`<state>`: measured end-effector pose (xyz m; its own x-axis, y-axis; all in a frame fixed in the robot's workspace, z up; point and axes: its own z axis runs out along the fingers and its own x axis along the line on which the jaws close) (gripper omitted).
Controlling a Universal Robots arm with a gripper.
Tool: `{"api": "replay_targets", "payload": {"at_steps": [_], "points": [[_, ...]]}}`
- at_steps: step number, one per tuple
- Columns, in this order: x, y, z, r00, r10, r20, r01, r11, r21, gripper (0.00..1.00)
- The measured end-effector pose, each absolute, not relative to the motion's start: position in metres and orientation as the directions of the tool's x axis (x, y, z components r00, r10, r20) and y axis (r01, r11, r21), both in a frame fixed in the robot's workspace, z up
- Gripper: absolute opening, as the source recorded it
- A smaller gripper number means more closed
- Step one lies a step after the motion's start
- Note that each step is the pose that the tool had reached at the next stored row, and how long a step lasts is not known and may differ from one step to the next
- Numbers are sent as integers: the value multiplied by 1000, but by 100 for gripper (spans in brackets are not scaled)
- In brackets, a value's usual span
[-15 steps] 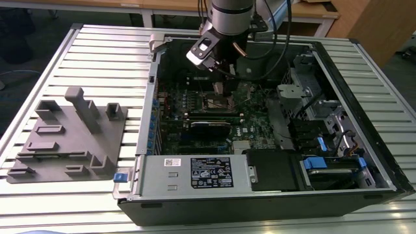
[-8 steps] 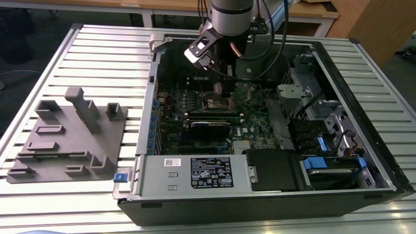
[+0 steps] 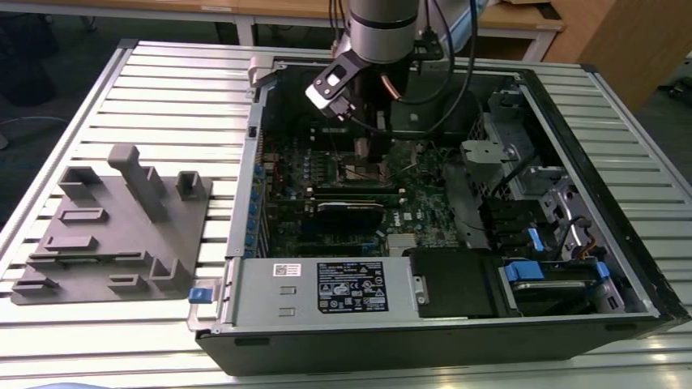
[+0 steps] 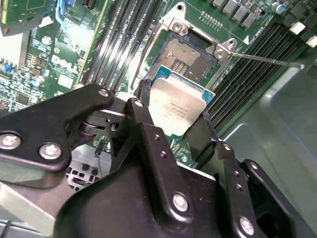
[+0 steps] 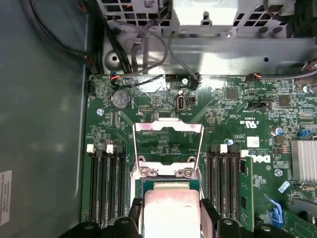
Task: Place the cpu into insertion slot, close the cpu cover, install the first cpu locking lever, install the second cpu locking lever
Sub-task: 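Place the cpu into insertion slot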
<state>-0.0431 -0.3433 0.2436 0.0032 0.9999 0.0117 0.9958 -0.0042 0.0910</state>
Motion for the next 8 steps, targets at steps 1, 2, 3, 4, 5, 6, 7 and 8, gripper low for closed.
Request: {"api": "replay_targets", "payload": {"at_steps": [1,2,3,4,5,6,7,8], "points": [[-44,-343,243,-1,1000,12,996,0,91,54],[-44,-343,241,-6,1000,12,996,5,92,54],[-44,-343,240,-13,1000,13,996,12,92,54],[-45,-343,239,-18,1000,14,996,17,92,54],[-45,-343,238,-23,1000,15,995,22,93,54],[-45,-343,236,-26,1000,15,995,25,93,54],[-46,-343,236,-27,1000,15,995,26,93,54],[-46,-343,235,-27,1000,15,995,26,93,54]]}}
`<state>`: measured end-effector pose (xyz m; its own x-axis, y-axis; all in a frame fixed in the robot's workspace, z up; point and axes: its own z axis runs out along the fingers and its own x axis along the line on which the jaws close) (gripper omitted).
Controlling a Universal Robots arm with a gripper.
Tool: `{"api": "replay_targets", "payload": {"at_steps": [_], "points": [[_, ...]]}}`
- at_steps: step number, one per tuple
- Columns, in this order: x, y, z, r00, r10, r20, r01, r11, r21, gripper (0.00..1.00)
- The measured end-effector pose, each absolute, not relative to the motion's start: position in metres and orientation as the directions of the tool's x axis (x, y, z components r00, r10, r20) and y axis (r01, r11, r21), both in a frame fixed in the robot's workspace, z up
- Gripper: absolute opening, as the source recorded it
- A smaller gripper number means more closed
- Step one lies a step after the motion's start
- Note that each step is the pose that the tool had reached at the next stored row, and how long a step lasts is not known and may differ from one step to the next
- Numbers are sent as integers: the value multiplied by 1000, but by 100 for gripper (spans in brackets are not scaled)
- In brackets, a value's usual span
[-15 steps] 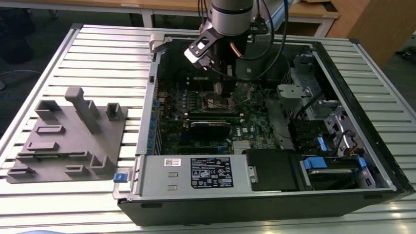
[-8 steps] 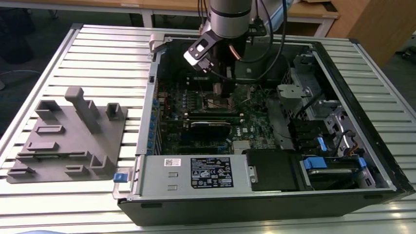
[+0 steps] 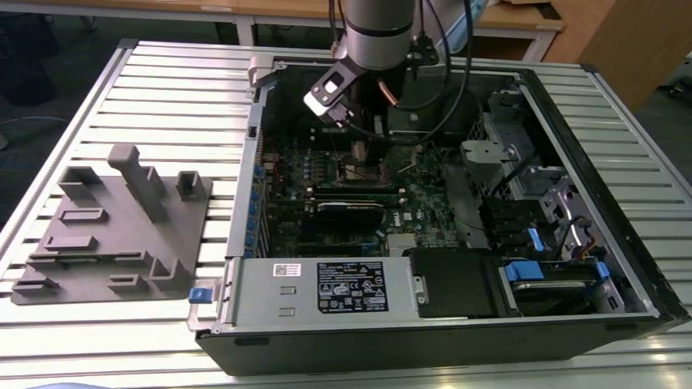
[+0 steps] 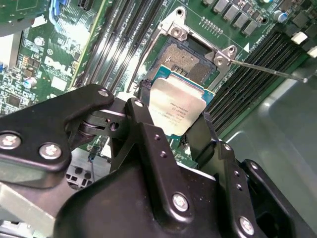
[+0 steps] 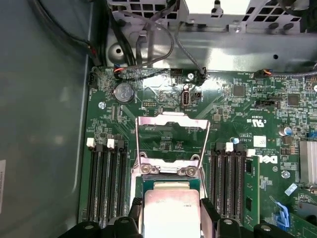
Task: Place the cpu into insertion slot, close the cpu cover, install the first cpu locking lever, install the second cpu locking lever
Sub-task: 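Place the cpu into insertion slot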
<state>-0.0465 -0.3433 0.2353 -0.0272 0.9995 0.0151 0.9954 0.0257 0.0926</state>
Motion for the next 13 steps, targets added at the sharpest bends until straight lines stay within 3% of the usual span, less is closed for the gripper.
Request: {"api": "replay_targets", "payload": {"at_steps": [13], "points": [[-48,-343,225,-27,1000,15,995,26,93,54]]}}
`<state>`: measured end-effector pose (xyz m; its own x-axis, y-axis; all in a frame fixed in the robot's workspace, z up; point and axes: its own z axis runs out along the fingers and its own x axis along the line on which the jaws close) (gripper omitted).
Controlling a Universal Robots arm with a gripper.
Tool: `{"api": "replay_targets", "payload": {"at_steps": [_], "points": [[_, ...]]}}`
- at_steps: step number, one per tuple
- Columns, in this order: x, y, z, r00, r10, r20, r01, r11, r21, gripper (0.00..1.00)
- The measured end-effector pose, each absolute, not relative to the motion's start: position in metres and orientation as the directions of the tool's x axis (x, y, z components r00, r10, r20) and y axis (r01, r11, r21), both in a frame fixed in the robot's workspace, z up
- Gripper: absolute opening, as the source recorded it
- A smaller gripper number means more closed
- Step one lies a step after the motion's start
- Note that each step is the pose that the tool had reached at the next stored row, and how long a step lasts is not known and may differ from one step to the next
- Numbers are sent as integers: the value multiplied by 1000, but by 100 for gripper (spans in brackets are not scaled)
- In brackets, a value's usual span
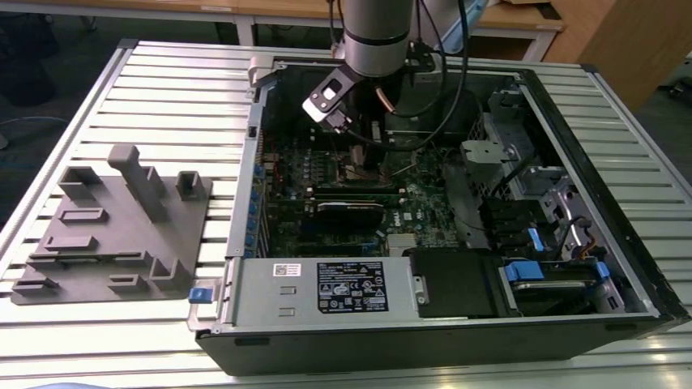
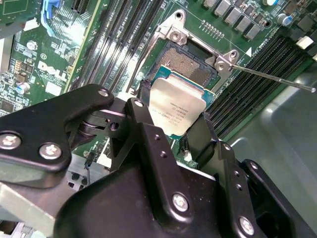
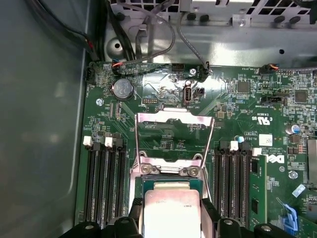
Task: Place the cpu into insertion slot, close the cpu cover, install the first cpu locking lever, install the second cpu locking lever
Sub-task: 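Place the cpu into insertion slot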
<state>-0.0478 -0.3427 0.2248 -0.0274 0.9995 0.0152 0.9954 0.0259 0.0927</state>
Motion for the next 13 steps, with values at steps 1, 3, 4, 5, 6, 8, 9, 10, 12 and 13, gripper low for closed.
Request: {"api": "replay_targets", "payload": {"at_steps": [1,3,4,5,6,8,9,10,12,13], "points": [[-48,-343,224,-27,1000,15,995,26,93,54],[-48,-343,221,-27,1000,15,995,26,93,54],[-48,-343,220,-27,1000,15,995,26,93,54],[-48,-343,218,-27,1000,15,995,26,93,54],[-48,-343,217,-27,1000,15,995,26,93,54],[-49,-342,215,-29,999,16,995,28,93,54],[-49,-342,214,-31,999,16,995,29,93,54],[-49,-342,213,-32,999,16,995,31,93,54],[-49,-342,211,-34,999,16,995,32,93,54],[-49,-342,210,-34,999,16,995,32,93,54]]}}
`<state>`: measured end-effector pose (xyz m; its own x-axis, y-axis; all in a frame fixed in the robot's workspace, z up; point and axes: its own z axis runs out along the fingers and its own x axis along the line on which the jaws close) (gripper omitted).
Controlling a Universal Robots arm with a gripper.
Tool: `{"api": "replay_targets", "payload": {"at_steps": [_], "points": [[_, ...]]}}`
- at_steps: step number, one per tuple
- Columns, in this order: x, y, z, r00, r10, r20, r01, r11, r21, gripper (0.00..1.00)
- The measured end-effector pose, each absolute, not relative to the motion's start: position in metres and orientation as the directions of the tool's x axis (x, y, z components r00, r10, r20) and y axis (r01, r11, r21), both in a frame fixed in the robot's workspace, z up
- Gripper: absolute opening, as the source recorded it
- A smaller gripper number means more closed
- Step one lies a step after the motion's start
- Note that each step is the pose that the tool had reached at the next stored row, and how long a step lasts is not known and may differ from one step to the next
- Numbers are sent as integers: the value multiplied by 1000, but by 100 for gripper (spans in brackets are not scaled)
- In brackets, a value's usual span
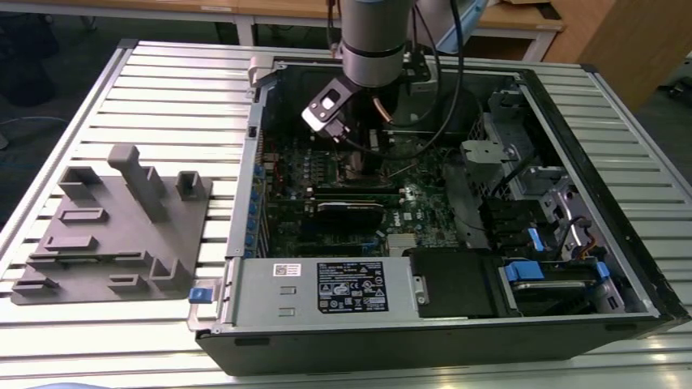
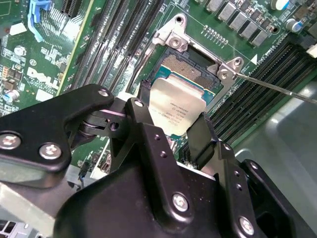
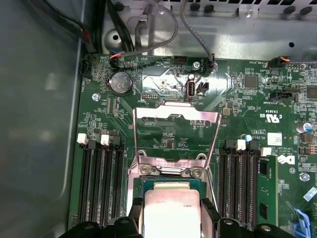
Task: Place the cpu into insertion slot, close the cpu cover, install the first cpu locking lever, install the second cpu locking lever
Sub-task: 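Place the cpu into insertion slot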
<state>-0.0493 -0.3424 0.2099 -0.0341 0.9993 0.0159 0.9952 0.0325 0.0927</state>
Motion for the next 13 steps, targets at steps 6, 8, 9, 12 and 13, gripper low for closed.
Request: {"api": "replay_targets", "payload": {"at_steps": [6,8,9,12,13], "points": [[-52,-343,207,-34,999,15,995,33,93,54],[-53,-343,205,-34,999,15,995,33,93,54],[-53,-343,205,-34,999,15,995,33,93,54],[-53,-344,203,-34,999,15,995,33,93,54],[-53,-344,202,-34,999,15,995,33,93,54]]}}
